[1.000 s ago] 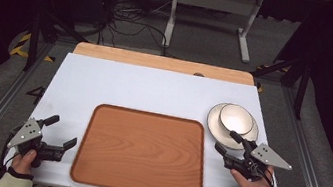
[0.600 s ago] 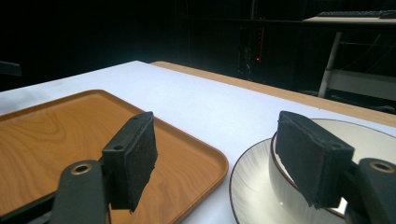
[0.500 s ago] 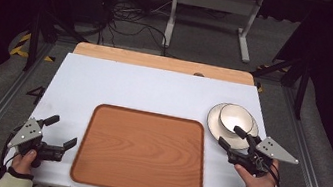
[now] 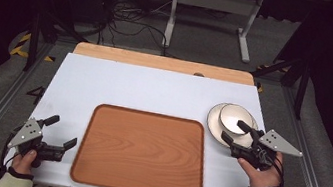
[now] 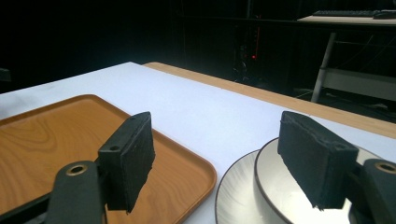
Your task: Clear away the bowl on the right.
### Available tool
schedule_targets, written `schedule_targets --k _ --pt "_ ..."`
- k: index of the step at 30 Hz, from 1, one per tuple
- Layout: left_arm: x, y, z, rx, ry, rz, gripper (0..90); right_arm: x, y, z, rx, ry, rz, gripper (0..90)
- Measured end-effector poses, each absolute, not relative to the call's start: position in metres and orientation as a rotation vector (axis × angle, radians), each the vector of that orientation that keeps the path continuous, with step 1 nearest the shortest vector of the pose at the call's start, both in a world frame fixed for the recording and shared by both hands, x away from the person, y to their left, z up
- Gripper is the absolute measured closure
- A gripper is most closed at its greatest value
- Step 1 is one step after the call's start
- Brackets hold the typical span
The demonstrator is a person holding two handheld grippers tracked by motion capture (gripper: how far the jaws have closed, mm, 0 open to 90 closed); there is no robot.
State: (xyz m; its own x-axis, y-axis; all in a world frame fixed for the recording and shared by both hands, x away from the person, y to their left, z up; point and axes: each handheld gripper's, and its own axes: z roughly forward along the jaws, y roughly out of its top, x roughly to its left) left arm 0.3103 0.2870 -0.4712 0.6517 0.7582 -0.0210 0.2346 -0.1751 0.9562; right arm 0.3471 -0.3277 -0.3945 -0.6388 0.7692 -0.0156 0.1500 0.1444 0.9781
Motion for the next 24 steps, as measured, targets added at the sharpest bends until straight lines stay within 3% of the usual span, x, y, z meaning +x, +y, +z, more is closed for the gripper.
schedule_targets --k 24 --pt "0.310 0.287 -0.471 1.728 0.810 0.572 0.3 0.382 -0.351 -0.376 0.919 1.873 1.460 27.7"
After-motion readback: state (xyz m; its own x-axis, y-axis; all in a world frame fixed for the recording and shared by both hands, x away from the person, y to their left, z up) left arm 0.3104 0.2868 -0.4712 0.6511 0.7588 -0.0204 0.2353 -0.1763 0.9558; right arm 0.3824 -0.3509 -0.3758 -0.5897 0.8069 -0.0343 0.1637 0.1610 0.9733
